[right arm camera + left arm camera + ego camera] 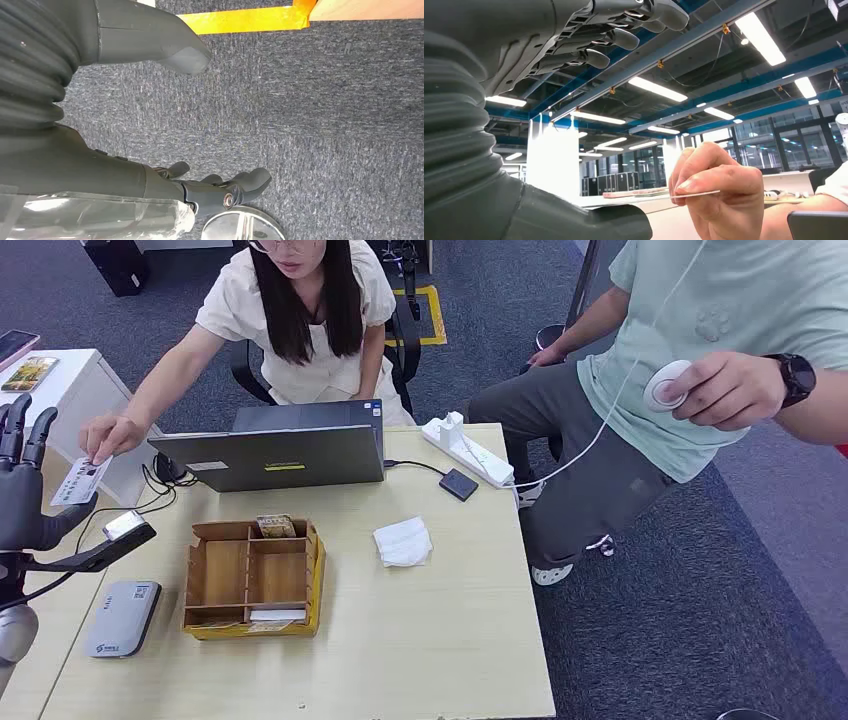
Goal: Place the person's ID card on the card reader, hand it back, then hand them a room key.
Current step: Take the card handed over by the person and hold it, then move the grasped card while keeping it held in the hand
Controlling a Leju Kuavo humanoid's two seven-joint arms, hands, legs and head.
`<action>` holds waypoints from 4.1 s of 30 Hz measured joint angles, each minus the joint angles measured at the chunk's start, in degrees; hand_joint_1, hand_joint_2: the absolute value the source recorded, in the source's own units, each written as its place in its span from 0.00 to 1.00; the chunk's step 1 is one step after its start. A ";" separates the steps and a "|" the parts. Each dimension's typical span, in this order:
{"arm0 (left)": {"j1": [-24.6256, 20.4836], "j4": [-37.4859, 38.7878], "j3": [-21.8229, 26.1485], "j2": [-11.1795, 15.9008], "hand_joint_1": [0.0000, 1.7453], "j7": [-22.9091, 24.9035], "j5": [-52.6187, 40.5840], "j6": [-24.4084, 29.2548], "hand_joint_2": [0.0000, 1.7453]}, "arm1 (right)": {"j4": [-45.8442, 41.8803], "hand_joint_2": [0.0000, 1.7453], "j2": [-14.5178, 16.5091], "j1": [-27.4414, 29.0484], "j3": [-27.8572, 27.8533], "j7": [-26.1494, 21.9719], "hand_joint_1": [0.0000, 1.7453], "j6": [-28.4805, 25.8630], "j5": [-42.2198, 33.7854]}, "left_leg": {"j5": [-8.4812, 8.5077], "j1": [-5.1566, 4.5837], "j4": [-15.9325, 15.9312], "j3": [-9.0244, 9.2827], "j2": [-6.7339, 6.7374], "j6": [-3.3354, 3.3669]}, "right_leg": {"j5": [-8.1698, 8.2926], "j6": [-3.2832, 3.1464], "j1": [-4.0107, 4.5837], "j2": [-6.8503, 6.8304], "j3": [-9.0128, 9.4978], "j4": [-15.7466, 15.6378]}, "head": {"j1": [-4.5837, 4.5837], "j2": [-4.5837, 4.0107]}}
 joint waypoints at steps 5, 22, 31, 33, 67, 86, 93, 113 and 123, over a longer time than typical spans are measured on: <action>-0.15 0.04 -0.12 0.00 0.00 0.00 0.00 -0.01 1.00 | 0.00 1.00 0.07 0.00 0.00 0.00 0.00 0.00 0.00 | 0.00 0.00 0.00 0.00 0.00 0.00 | 0.00 0.00 0.00 0.00 0.00 0.00 | 0.00 0.00; -1.03 0.77 -0.46 0.17 0.91 -0.51 0.74 -1.25 1.00 | -0.07 1.00 0.28 -0.01 -0.10 0.02 0.00 0.09 0.47 | 0.00 0.00 0.00 0.00 0.00 0.00 | 0.00 0.00 0.00 0.00 0.00 0.00 | 0.00 -0.01; -1.89 1.35 -1.24 0.50 0.93 -0.51 1.03 -1.54 1.00 | -0.07 1.00 0.31 -0.01 -0.39 0.00 0.00 0.09 0.52 | 0.00 0.00 0.00 -0.01 0.03 0.00 | 0.00 0.00 0.00 0.04 -0.01 0.00 | 0.00 0.00; -2.03 1.50 -1.33 0.50 0.96 -0.51 1.07 -1.57 1.00 | -0.07 1.00 0.32 0.00 -0.40 0.00 0.00 0.09 0.51 | 0.00 0.00 0.00 -0.01 0.06 0.00 | 0.00 0.00 0.00 0.07 -0.03 0.00 | 0.00 -0.01; -2.81 2.11 -3.20 0.52 0.96 -1.05 1.84 -2.04 1.00 | -0.07 1.00 0.39 0.02 -1.74 -0.28 0.00 0.61 1.20 | 0.00 0.00 0.00 -0.03 0.08 0.00 | 0.01 -0.01 0.00 0.09 -0.05 0.00 | 0.00 0.00; -7.13 6.86 -0.93 -3.40 0.90 -5.19 35.43 -12.99 1.00 | -0.30 1.00 0.82 -0.04 -1.84 -0.39 0.00 -0.37 3.39 | 0.01 0.00 0.00 -0.03 0.06 0.00 | 0.03 0.01 0.00 0.07 -0.04 0.00 | 0.00 -0.01; -9.61 11.62 0.40 -4.68 0.88 -6.01 39.91 -13.60 1.00 | -0.37 1.00 0.90 -0.23 -1.84 -0.38 0.00 -0.93 4.27 | 0.01 0.00 0.00 -0.04 0.06 0.00 | 0.03 0.01 0.00 0.07 -0.04 0.01 | -0.01 0.00; -12.18 17.29 1.24 -6.19 0.91 -1.85 47.78 -16.45 1.00 | -0.37 1.00 0.94 -0.45 -1.84 -0.39 0.00 -1.33 4.55 | 0.01 0.00 0.00 -0.05 0.06 0.00 | 0.03 0.01 0.00 0.07 -0.05 0.01 | 0.01 0.00; -12.53 21.81 3.39 -6.16 0.88 -1.49 54.01 -12.41 1.00 | -0.25 1.00 0.94 -0.49 -1.85 -0.39 0.00 -2.14 4.87 | 0.01 0.00 0.00 -0.05 0.05 -0.01 | 0.03 0.01 0.00 0.06 -0.05 0.01 | 0.00 0.00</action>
